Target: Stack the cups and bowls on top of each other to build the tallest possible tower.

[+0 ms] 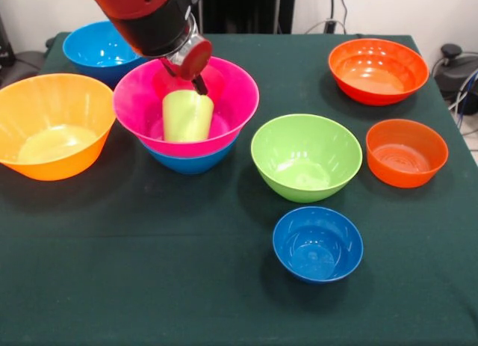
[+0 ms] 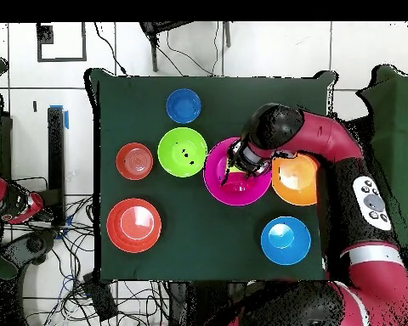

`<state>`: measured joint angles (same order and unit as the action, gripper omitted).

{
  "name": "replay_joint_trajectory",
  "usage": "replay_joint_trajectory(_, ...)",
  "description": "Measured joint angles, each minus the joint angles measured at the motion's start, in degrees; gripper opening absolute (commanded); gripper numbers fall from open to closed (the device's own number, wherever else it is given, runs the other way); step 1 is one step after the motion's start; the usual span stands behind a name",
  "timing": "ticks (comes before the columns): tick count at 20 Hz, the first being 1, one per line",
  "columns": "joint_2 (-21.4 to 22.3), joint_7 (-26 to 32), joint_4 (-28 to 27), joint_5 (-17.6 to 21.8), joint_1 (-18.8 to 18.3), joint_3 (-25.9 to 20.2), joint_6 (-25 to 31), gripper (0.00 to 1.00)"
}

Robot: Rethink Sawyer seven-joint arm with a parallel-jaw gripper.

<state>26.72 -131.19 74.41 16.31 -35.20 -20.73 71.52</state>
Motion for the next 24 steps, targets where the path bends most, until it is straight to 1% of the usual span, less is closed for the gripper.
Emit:
replay_joint_trajectory(5, 2.8, 0.0, 2.3, 0.2, -0.1, 0.0, 0.0, 1.0)
replay_joint_trajectory(7, 4.2, 0.0, 3.3, 0.2, -0.1, 0.0, 0.0, 1.0)
replay_joint_trajectory(9, 6.6, 0.0, 4.9, 0.2, -0.1, 0.0, 0.0, 1.0)
replay_joint_trajectory(12, 8.2, 0.0, 6.2, 0.2, -0.1, 0.0, -0.5, 1.0)
replay_joint_trajectory(14, 9.1, 0.0, 7.6, 0.2, -0.1, -0.1, -2.9, 1.0)
replay_joint_trajectory(16, 9.1, 0.0, 8.4, 0.2, -0.1, -0.2, -5.0, 1.0)
replay_joint_trajectory(18, 8.7, 0.0, 9.4, 0.3, -0.1, -0.2, -8.4, 1.0)
replay_joint_trajectory(19, 8.2, 0.0, 10.2, 0.4, -0.3, -0.4, -11.4, 1.0)
replay_joint_trajectory(20, 8.0, 0.0, 10.5, 0.4, -0.3, -0.5, -12.7, 1.0)
replay_joint_trajectory(21, 7.4, 0.0, 11.5, 0.4, -0.6, -0.8, -16.3, 1.0)
replay_joint_trajectory(24, 6.5, 0.0, 13.2, 0.4, -1.3, -1.4, -22.0, 1.0)
